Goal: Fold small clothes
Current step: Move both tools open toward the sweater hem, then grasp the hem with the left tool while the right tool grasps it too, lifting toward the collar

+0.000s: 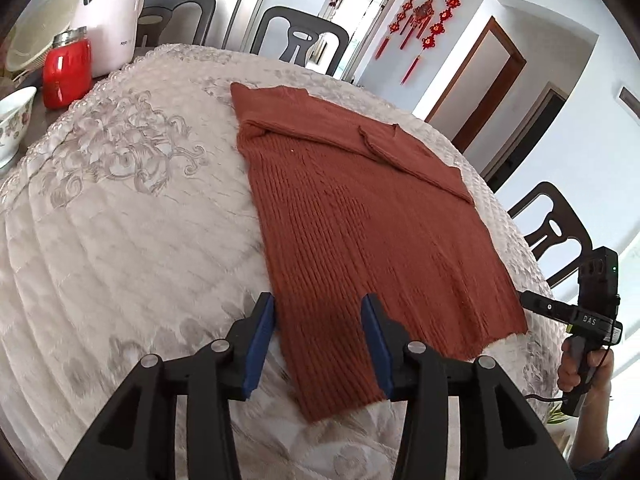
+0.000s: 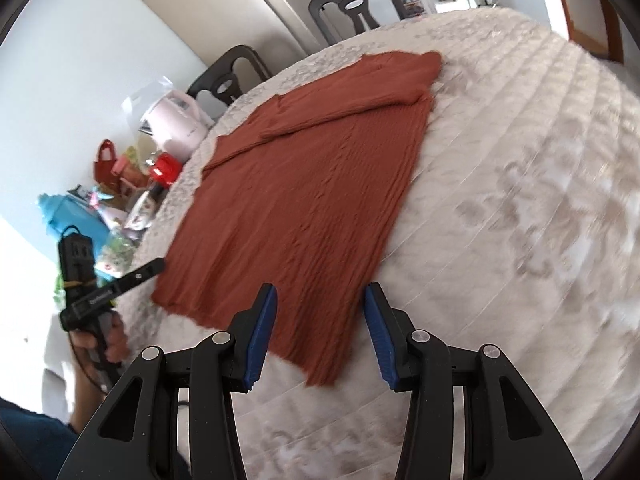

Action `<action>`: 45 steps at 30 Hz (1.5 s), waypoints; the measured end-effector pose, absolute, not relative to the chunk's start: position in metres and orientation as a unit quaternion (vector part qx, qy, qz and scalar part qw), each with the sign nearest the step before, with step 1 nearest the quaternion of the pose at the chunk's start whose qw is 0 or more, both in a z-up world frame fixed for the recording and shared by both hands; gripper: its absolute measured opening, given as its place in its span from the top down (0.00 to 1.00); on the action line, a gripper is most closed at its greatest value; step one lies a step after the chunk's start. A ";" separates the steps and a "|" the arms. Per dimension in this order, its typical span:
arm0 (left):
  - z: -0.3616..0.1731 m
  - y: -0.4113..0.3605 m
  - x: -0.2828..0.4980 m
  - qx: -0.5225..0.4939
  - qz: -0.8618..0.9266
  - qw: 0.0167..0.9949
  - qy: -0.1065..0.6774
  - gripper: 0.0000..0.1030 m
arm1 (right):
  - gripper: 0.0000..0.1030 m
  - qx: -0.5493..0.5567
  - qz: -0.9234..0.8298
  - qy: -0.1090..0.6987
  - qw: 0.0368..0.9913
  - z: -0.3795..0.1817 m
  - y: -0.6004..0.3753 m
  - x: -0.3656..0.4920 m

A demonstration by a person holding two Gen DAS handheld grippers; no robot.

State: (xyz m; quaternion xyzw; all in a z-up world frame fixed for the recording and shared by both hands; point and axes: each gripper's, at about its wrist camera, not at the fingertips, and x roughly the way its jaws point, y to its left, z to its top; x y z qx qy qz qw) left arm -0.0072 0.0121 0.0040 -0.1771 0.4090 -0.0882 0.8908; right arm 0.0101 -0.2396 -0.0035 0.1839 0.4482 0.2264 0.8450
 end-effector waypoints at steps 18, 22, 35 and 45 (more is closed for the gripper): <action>0.000 0.005 -0.007 -0.207 -0.103 0.884 0.406 0.53 | 0.66 0.187 0.236 0.452 0.839 -0.006 -0.233 0.018; 0.000 0.005 -0.007 -0.197 -0.089 0.886 0.410 0.66 | 0.82 0.178 0.229 0.458 0.840 -0.008 -0.231 0.022; 0.003 0.023 -0.011 -0.220 -0.098 0.883 0.402 0.93 | 0.92 0.191 0.235 0.429 0.851 0.006 -0.248 0.010; 0.020 0.026 -0.042 -0.234 -0.120 0.890 0.374 0.93 | 0.93 0.196 0.246 0.422 0.850 0.013 -0.261 -0.013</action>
